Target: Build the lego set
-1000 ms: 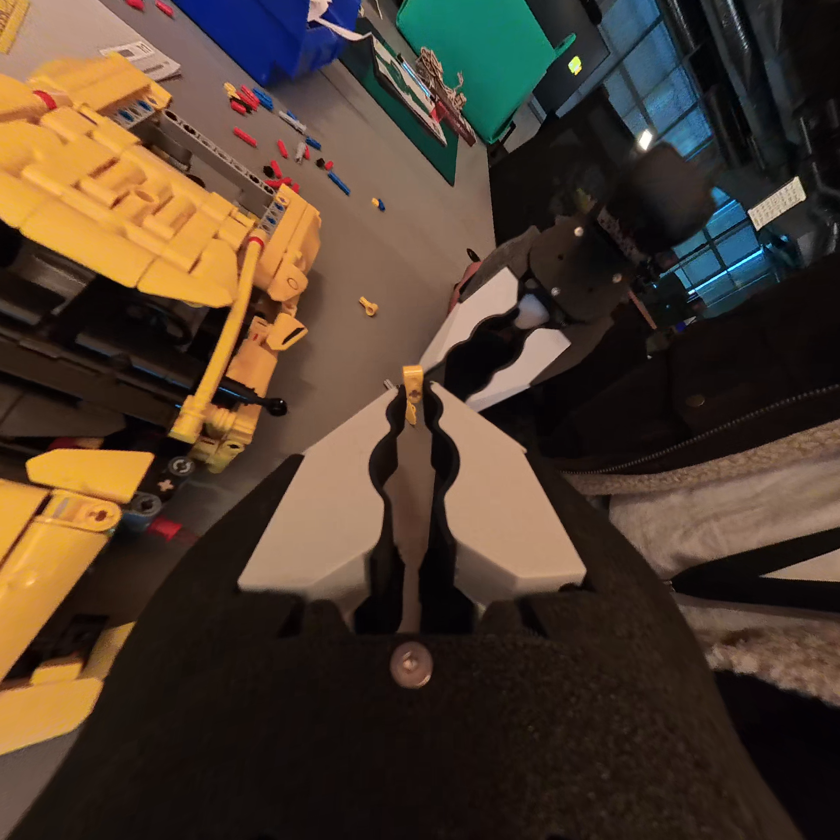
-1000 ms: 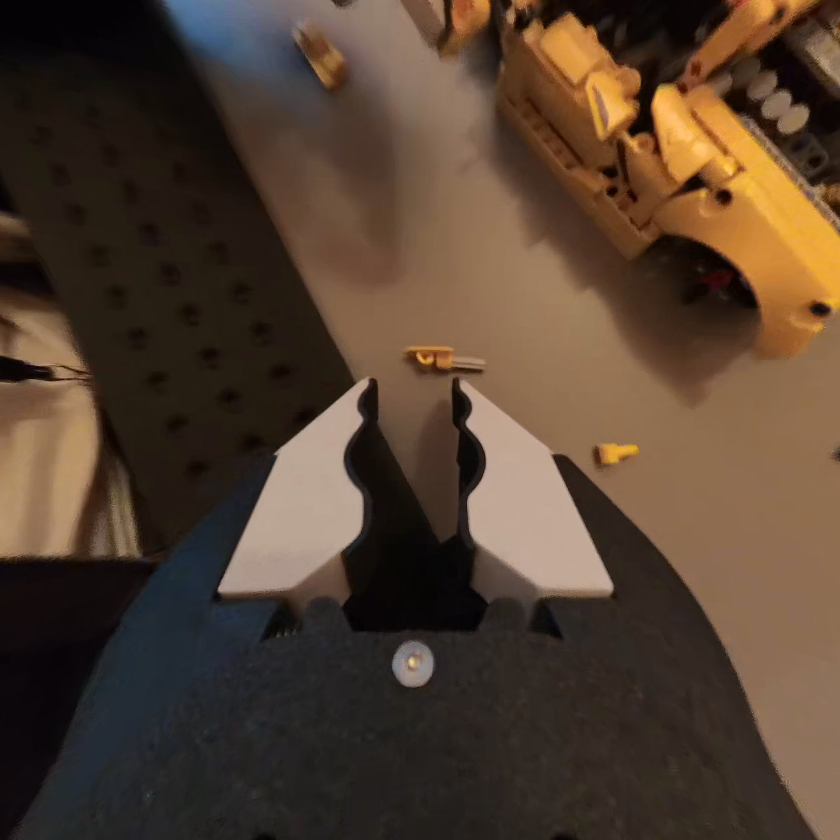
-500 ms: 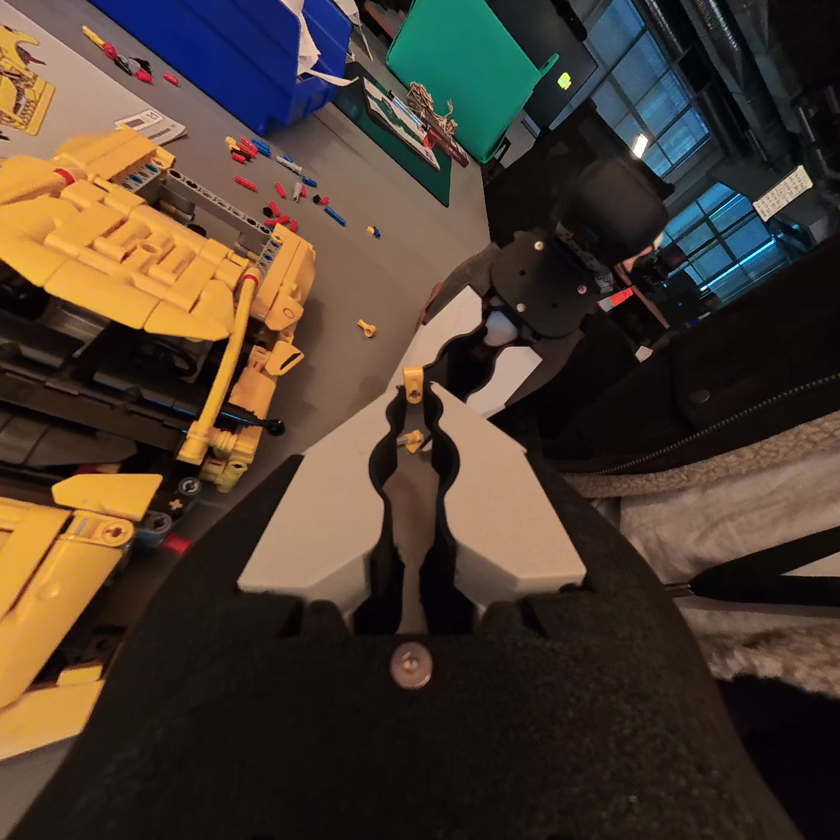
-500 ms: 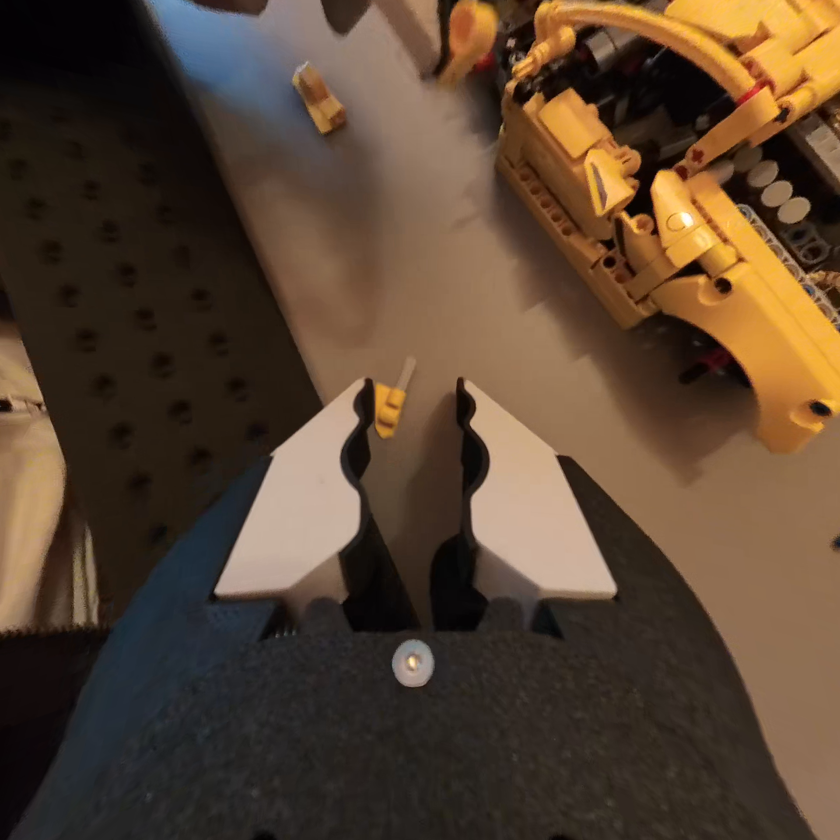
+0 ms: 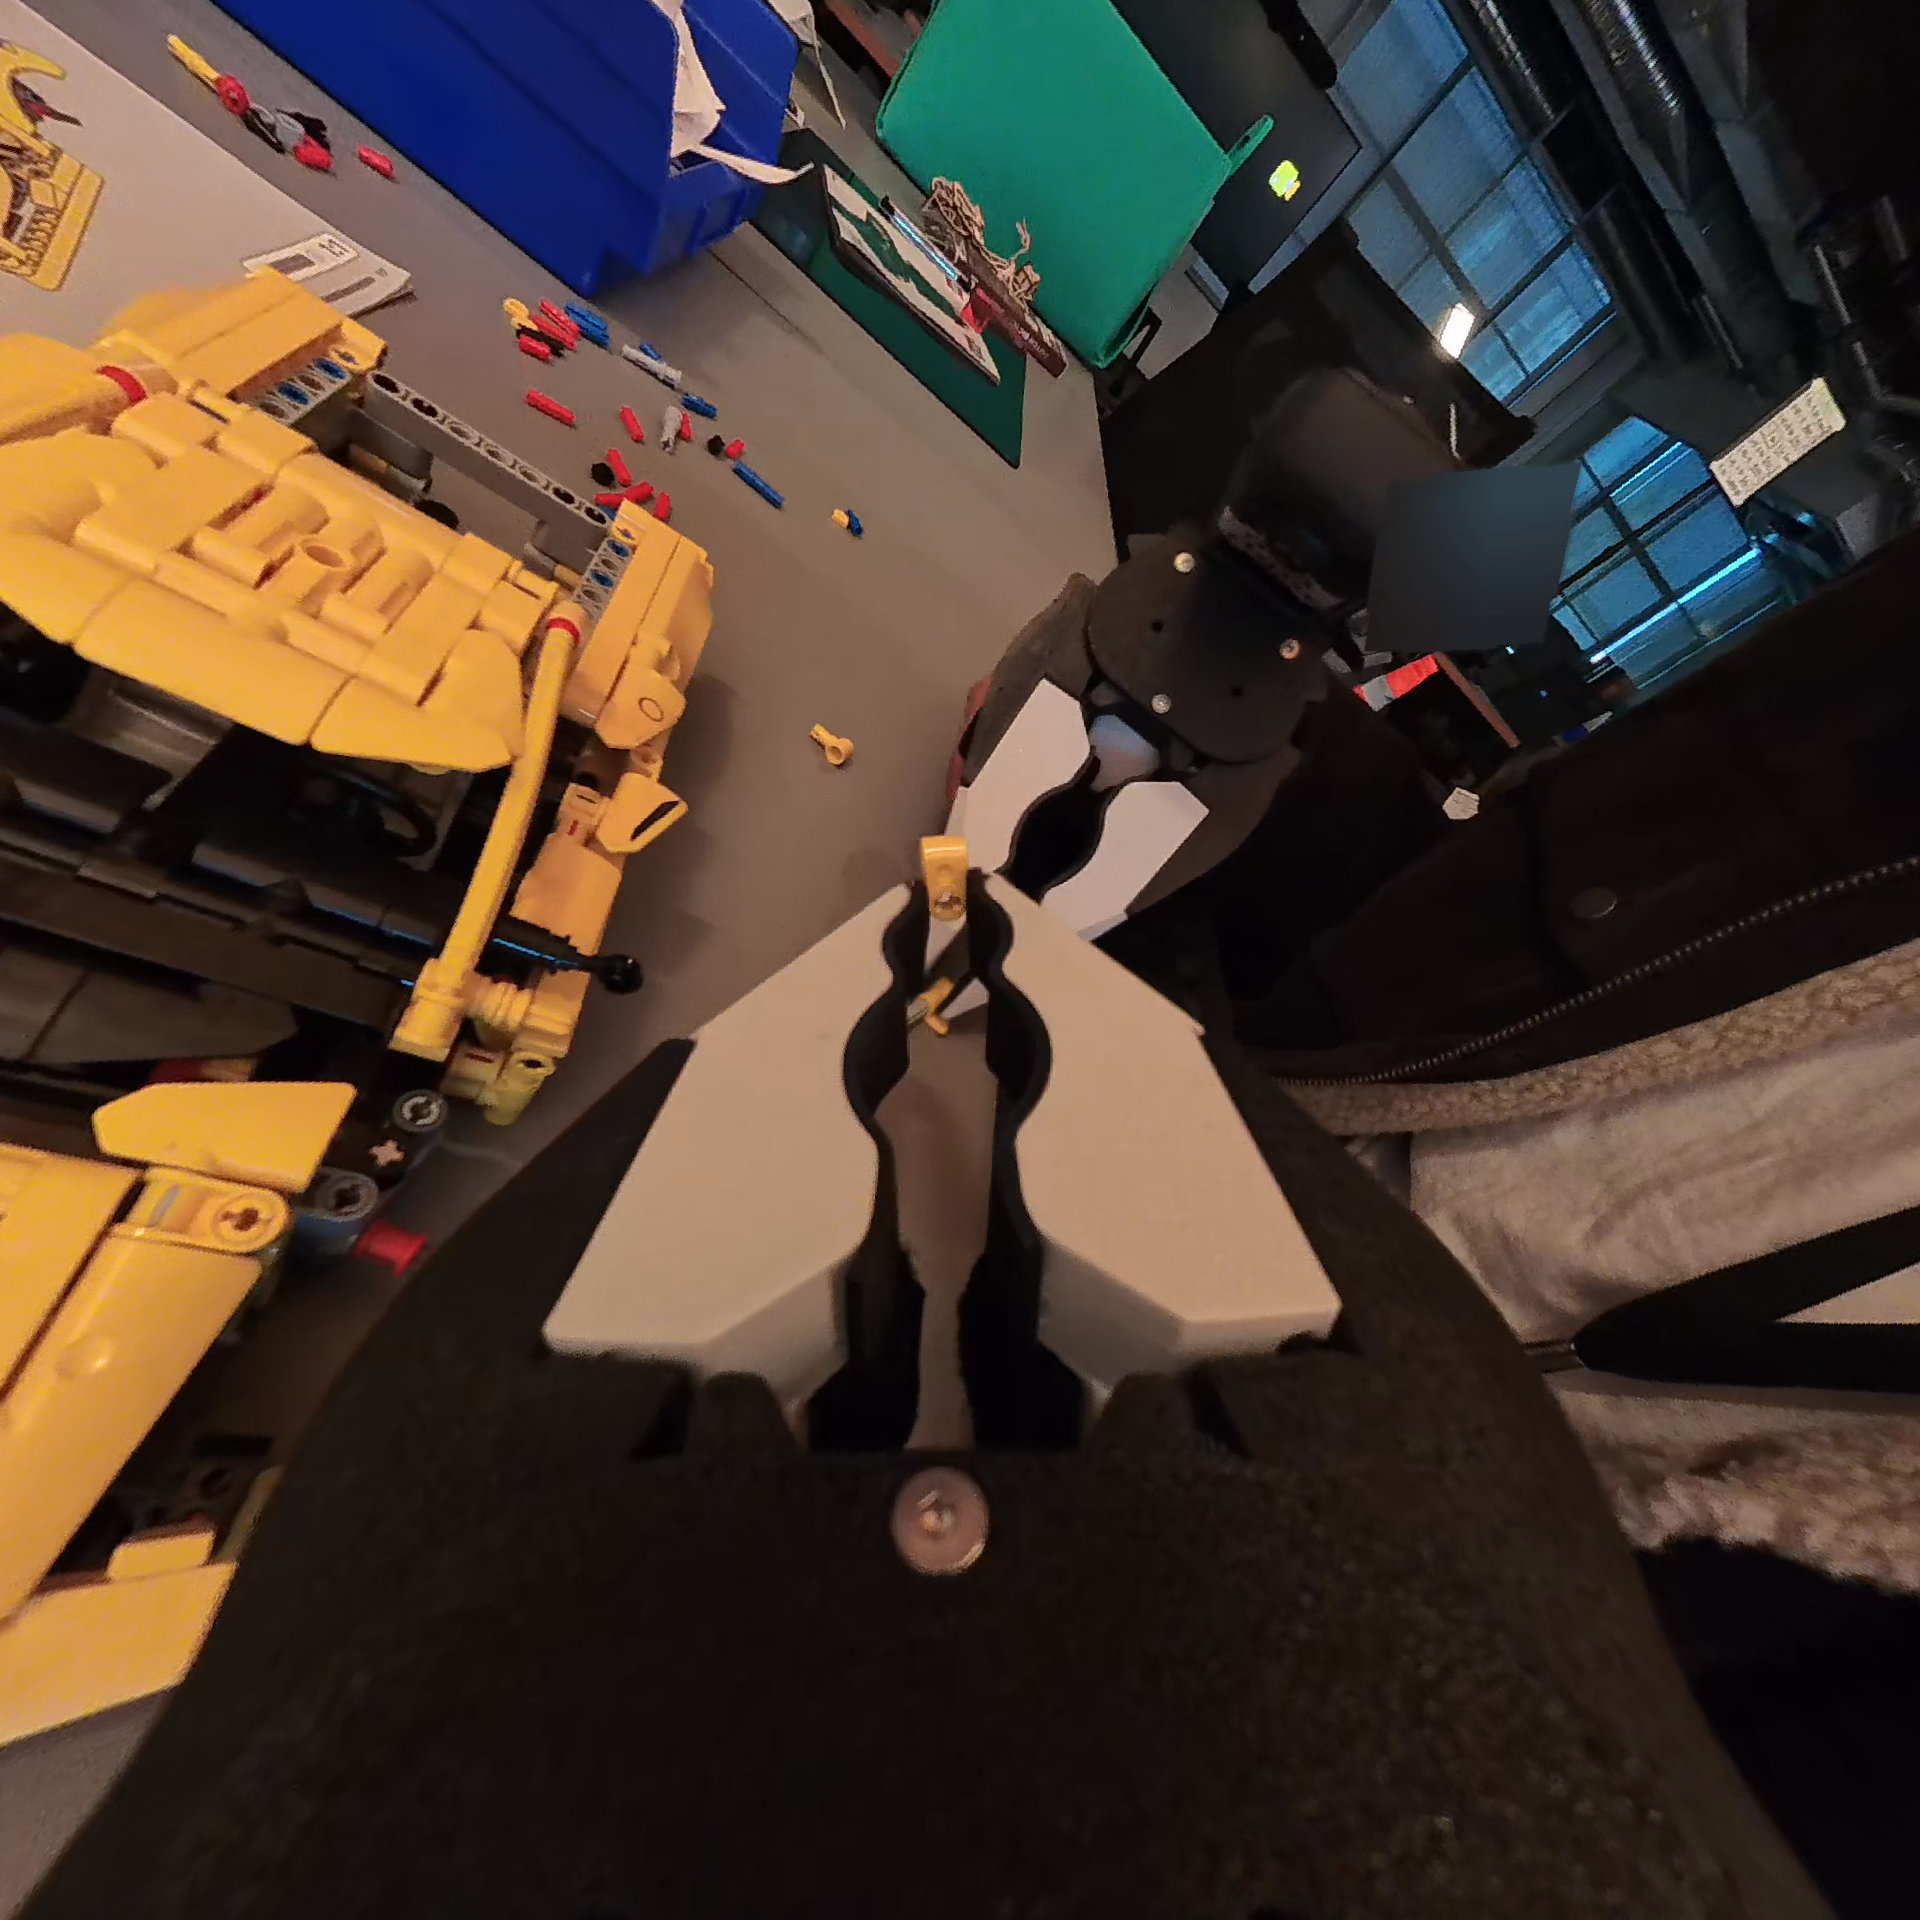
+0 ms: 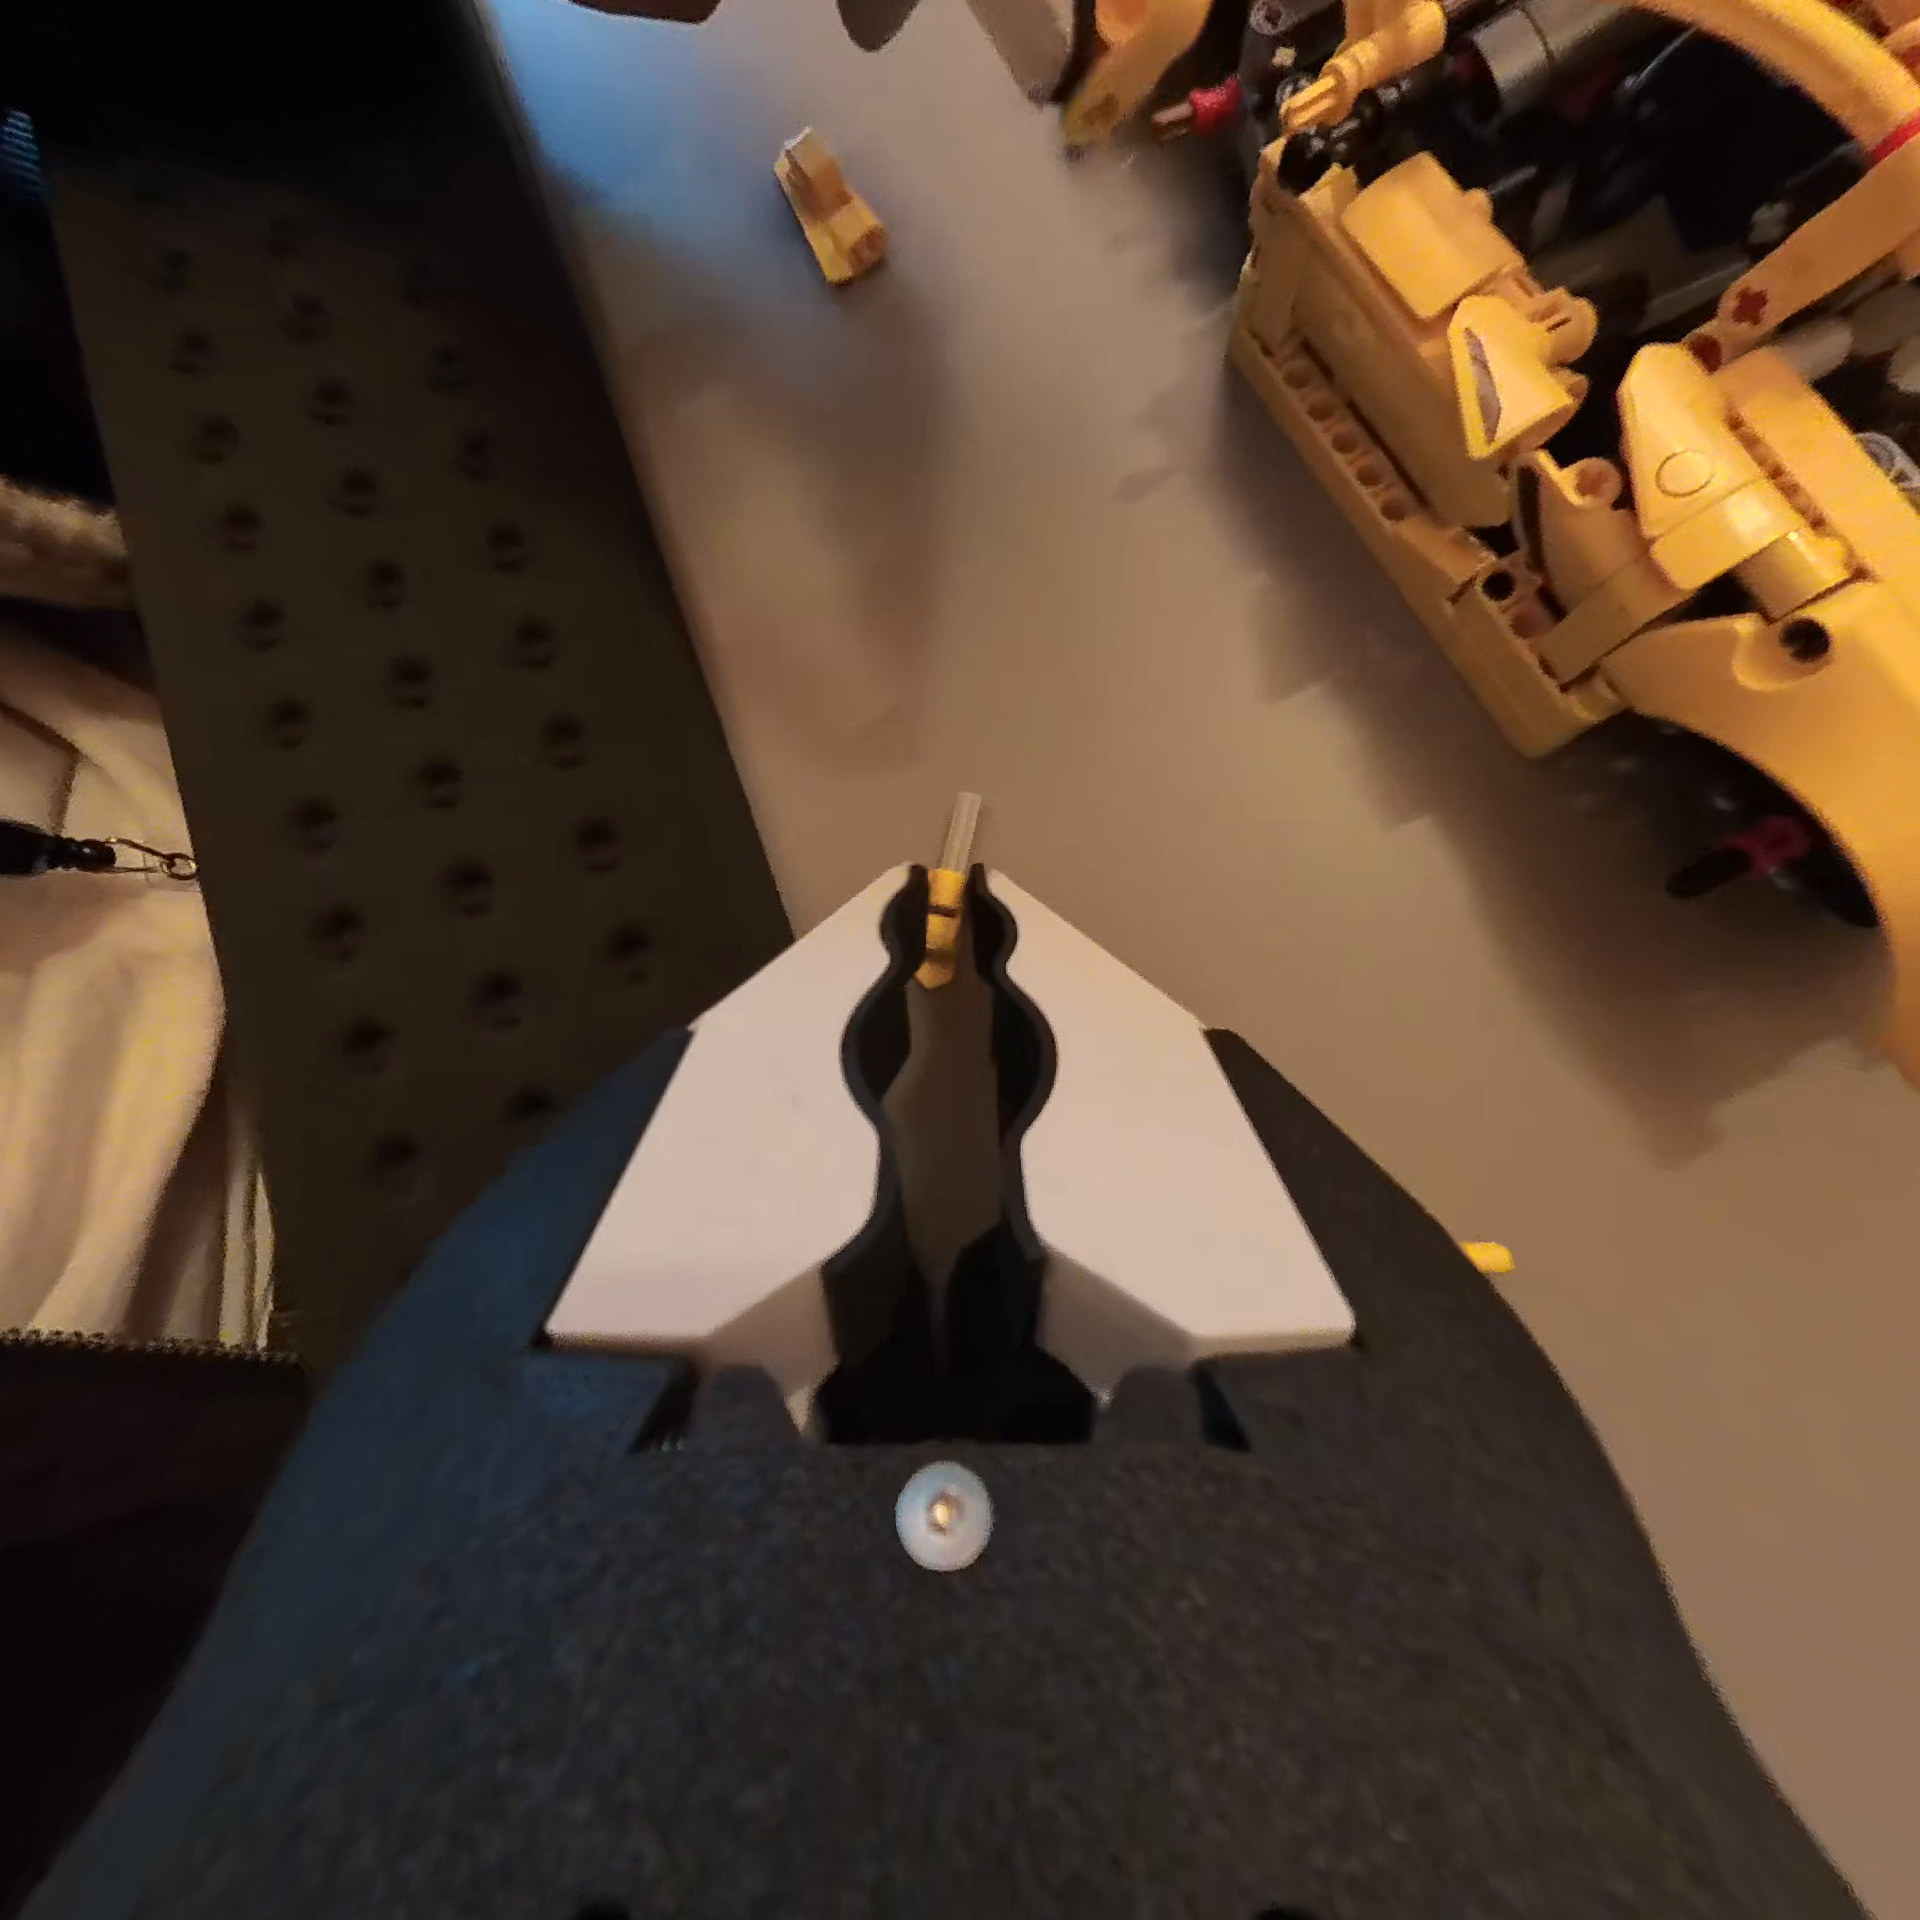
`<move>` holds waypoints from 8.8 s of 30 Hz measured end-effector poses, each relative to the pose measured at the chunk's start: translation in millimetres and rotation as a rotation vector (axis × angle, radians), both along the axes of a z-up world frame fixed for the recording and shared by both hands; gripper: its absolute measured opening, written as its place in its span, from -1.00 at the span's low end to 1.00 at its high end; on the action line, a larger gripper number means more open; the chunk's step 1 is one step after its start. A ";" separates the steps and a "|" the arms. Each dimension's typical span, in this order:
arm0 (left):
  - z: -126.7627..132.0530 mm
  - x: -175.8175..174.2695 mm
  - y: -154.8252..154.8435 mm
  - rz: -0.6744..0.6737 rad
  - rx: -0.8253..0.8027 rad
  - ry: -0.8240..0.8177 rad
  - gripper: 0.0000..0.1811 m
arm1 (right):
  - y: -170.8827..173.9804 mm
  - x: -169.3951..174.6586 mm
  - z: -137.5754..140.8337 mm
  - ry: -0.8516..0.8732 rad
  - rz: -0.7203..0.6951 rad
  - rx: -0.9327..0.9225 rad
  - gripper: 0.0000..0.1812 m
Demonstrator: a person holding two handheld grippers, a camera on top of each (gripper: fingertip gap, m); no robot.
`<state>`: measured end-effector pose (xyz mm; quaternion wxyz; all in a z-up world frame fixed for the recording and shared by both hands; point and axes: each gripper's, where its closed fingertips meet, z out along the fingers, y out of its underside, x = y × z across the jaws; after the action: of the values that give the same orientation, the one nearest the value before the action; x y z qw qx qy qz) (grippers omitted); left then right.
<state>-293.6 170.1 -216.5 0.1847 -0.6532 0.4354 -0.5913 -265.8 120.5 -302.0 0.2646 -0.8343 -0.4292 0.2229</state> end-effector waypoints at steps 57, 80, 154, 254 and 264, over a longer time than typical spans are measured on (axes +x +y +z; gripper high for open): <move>5.4 -23.7 -13.2 -0.062 1.142 -0.192 -0.93 | 33.8 -28.7 74.6 0.470 0.270 0.004 -0.83; 12.0 -13.6 -20.0 0.033 1.071 -0.192 -0.90 | 34.5 -56.4 97.5 0.846 0.199 -0.371 -0.83; 11.2 -18.5 2.4 0.055 -0.480 -0.189 -0.92 | 45.9 -32.2 92.4 0.110 0.260 0.465 -0.92; 45.0 -23.6 -18.3 0.017 0.126 -0.285 -0.93 | 36.9 -52.1 126.7 0.932 0.093 -0.126 -0.92; 41.4 -22.3 -22.3 0.007 0.179 -0.263 -0.93 | 32.0 -52.2 122.8 0.900 0.121 -0.122 -0.92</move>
<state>-315.9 147.8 -175.1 0.2997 -0.5526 0.4559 -0.6301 -317.9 152.4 -179.2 0.3616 -0.6420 -0.3059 0.6030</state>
